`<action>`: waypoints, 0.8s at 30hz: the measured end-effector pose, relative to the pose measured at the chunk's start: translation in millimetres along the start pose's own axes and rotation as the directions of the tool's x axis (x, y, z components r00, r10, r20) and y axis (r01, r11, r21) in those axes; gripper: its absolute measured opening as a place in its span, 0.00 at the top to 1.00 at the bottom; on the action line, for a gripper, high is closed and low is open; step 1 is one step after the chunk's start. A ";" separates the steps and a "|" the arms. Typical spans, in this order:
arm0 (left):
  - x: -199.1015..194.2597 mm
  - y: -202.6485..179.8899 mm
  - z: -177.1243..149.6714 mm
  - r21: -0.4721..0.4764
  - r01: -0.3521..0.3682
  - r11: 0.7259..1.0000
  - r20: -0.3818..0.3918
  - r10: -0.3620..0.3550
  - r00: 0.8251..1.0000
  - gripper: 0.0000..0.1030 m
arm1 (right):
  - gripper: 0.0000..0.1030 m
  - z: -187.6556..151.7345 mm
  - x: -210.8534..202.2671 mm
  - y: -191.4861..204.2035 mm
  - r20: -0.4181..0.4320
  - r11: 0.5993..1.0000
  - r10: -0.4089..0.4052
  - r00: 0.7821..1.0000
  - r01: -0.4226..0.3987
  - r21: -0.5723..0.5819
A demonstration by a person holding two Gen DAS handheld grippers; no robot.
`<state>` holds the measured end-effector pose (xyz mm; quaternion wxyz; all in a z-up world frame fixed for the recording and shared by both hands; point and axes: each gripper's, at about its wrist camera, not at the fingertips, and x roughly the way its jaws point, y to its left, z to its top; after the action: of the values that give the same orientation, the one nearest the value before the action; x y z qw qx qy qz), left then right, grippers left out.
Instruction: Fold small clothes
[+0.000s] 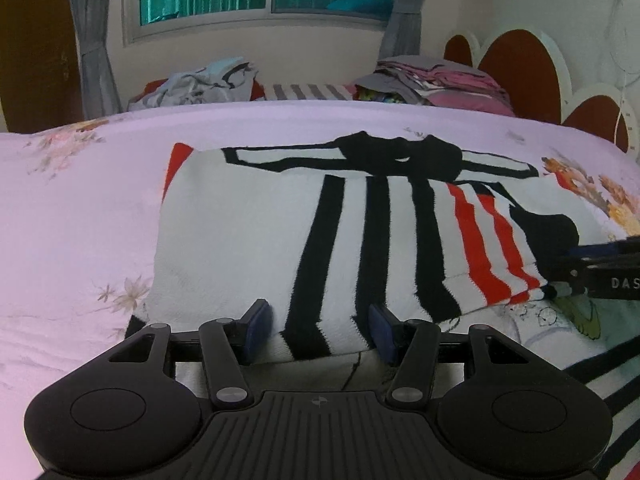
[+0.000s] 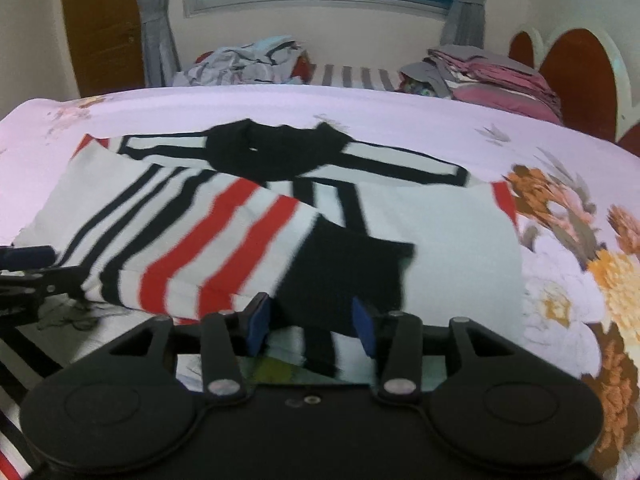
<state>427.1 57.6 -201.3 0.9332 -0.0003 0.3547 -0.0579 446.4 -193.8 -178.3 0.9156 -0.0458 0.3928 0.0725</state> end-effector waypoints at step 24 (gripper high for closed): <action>-63.3 -42.0 -55.3 0.038 -0.011 0.999 -0.063 0.014 0.998 0.47 | 0.67 -54.0 -48.8 36.9 -0.073 0.976 0.170 0.983 -0.179 -0.125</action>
<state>339.0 25.0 -199.0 0.9217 0.0211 0.3829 -0.0587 368.4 -169.7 -181.0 0.8881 -0.0734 0.4180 0.1768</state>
